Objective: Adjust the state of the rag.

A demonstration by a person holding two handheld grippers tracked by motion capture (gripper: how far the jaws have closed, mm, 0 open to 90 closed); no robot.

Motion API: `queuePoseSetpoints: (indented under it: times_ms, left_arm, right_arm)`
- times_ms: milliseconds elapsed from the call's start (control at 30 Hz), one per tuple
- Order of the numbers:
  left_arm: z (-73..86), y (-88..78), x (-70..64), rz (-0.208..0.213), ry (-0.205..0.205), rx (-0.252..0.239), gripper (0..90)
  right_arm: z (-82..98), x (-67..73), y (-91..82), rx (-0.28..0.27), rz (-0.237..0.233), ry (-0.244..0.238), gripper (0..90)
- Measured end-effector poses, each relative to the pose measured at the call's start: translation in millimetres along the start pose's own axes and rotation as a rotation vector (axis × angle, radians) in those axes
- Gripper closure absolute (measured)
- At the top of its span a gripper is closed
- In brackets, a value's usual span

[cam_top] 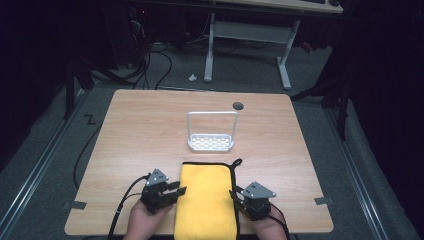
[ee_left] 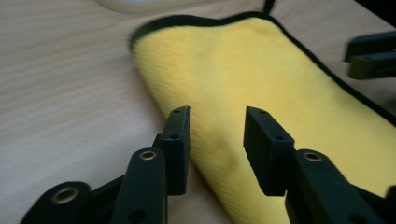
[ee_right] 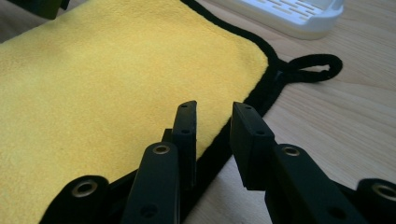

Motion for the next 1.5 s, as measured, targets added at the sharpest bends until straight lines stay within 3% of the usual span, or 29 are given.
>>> queuePoseSetpoints:
  times_ms: [100, 200, 233, 333, 400, 500, 600, 800, 900, 967, 1200, 1267, 1300, 1400, 1500]
  left_arm:
    - [-8.3, 4.1, 14.8, -0.027, -0.036, -0.035, 50.8]
    - [-16.1, 13.5, 28.5, -0.025, -0.093, -0.009, 40.3]
    - [-17.8, 15.7, 31.9, -0.041, -0.106, -0.010, 38.2]
    - [-20.5, 18.0, 38.0, -0.056, -0.130, -0.013, 36.7]
    - [-20.8, 17.9, 39.6, -0.086, -0.121, -0.011, 36.1]
    - [-19.3, 20.5, 42.2, -0.064, -0.147, 0.009, 35.7]
    - [-21.1, 22.0, 38.9, -0.028, -0.142, -0.009, 36.9]
    - [-28.9, 26.8, 39.3, 0.043, -0.167, -0.027, 39.3]
    - [-28.2, 28.9, 35.6, 0.051, -0.152, -0.027, 42.4]
    - [-27.4, 35.5, 36.1, 0.045, -0.164, 0.002, 44.2]
    - [-31.4, 33.9, 32.6, 0.094, -0.171, -0.035, 44.4]
    - [-31.9, 38.4, 31.6, 0.091, -0.162, -0.026, 43.1]
    - [-32.4, 42.3, 30.9, 0.080, -0.156, -0.004, 41.4]
    - [-34.8, 45.6, 27.2, 0.038, -0.147, -0.005, 43.3]
    - [-34.1, 46.8, 22.2, -0.023, -0.110, 0.005, 54.0]
  right_arm:
    - [2.1, -3.0, 1.1, -0.002, 0.009, 0.015, 70.9]
    - [3.3, -3.7, 2.7, -0.001, 0.009, 0.018, 70.5]
    - [3.7, -2.6, 2.0, -0.001, 0.007, 0.011, 70.2]
    - [4.5, 0.1, -1.9, -0.013, 0.013, -0.021, 68.9]
    - [4.8, 1.4, -3.6, -0.016, 0.011, -0.024, 68.2]
    - [4.5, 1.4, -3.3, -0.015, 0.013, -0.036, 66.7]
    - [4.2, 2.3, -1.7, -0.005, 0.016, -0.028, 65.8]
    - [3.6, 3.0, 2.6, 0.010, 0.030, -0.018, 64.2]
    - [4.1, 1.9, 2.9, 0.012, 0.038, -0.004, 64.0]
    - [4.3, 1.3, 3.3, 0.011, 0.038, -0.001, 63.9]
    - [5.5, 2.6, 3.9, 0.021, 0.046, -0.003, 62.8]
    - [4.9, 2.2, 4.1, 0.018, 0.045, 0.002, 62.3]
    - [4.3, 1.5, 5.3, 0.018, 0.046, 0.003, 62.1]
    - [1.1, -1.5, 11.5, 0.030, 0.054, 0.010, 61.1]
    - [-5.9, -6.8, 16.7, 0.025, 0.057, 0.031, 58.5]
Point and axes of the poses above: each handheld gripper's, and its own axes: y roughly forward along the jaws, z roughly out of its underside, x roughly to its left, the point moved 3 cm from there along y, roughly forward along the jaws, and after that the axes turned 11 degrees about x, right-handed, at the moved point
